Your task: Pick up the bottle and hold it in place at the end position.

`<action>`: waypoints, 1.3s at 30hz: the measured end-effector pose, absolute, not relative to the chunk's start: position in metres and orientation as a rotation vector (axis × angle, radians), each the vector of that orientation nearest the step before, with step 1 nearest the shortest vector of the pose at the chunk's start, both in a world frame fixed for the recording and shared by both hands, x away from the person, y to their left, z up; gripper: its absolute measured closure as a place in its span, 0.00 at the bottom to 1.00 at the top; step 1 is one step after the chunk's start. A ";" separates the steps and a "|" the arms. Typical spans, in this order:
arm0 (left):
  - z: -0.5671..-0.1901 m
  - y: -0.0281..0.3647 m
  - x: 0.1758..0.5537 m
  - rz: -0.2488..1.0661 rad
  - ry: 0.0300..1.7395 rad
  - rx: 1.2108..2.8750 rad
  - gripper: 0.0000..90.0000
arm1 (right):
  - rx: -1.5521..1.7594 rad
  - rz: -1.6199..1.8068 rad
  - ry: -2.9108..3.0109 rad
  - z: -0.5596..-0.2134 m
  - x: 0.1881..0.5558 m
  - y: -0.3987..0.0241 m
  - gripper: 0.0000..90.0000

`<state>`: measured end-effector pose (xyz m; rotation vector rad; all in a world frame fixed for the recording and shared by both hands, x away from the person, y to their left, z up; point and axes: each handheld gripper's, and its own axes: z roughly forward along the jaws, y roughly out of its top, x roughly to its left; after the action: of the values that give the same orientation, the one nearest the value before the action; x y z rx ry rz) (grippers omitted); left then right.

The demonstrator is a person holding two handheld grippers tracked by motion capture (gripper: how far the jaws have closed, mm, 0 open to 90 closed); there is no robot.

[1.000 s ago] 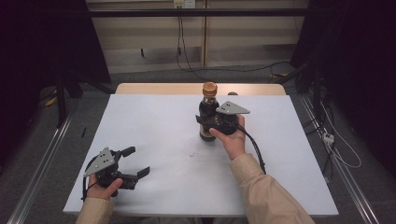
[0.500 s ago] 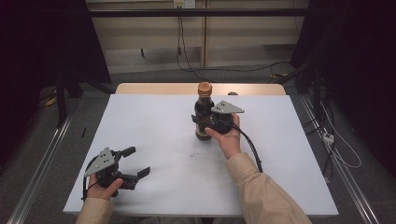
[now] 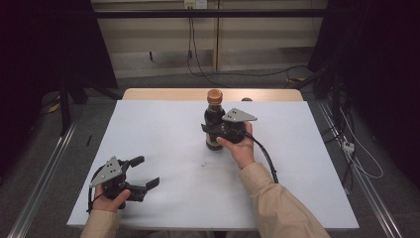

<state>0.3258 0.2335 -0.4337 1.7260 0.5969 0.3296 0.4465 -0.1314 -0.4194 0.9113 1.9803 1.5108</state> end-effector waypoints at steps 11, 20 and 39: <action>-0.435 0.230 0.326 0.316 0.591 1.737 0.05 | 0.947 1.503 2.001 -0.418 0.446 -0.135 0.34; -0.435 0.229 0.326 0.321 0.593 1.737 0.05 | 1.007 1.455 2.003 -0.417 0.438 -0.138 0.28; -0.432 0.218 0.334 0.332 0.613 1.751 0.04 | 1.100 1.378 1.973 -0.417 0.427 -0.131 0.35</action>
<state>0.3339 0.2182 -0.4317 1.7511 0.6134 0.3315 0.4275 -0.1313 -0.4167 1.0997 1.9733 1.3780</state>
